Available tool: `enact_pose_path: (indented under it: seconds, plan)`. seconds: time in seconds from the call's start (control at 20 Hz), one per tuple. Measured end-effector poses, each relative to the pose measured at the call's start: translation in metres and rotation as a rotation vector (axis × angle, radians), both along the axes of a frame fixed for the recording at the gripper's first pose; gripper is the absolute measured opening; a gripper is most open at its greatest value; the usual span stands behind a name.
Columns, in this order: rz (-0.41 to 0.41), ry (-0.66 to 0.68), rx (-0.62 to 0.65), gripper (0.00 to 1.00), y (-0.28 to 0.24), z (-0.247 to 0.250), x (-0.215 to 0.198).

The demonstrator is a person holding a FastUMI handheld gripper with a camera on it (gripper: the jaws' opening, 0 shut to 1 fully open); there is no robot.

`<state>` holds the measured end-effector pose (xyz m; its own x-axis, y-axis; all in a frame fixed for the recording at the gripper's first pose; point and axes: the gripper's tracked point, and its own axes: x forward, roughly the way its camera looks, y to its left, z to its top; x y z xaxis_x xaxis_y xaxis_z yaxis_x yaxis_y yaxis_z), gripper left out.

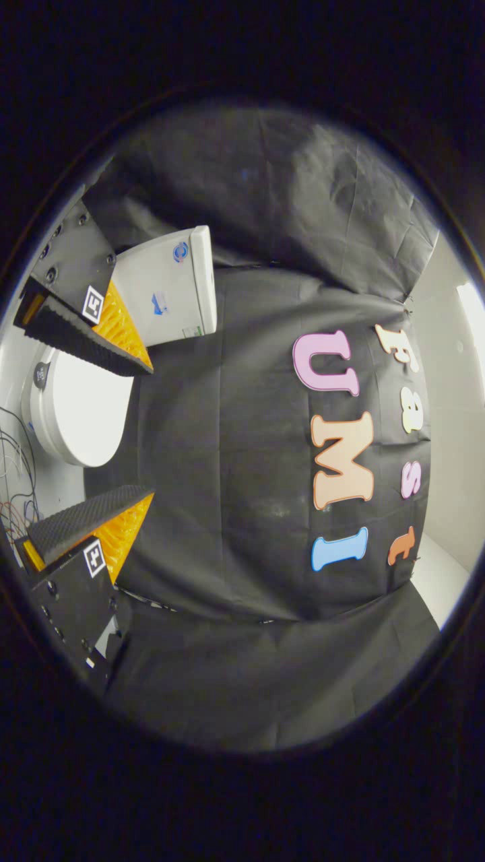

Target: Open the toilet lid.

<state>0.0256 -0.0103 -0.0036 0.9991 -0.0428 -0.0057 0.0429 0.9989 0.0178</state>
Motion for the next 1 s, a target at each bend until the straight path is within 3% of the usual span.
enact_pose_path:
  seconds: [0.4, 0.65, 0.8, 1.0]
  plan:
    - [0.009, 0.032, -0.001, 0.98, 0.014, -0.01, 0.022]
    - [-0.039, 0.144, -0.113, 1.0, 0.021, -0.04, 0.037]
    - [-0.044, 0.139, -0.024, 1.0, 0.048, -0.056, 0.05]
    - [-0.062, 0.246, 0.165, 0.99, 0.078, -0.115, 0.056]
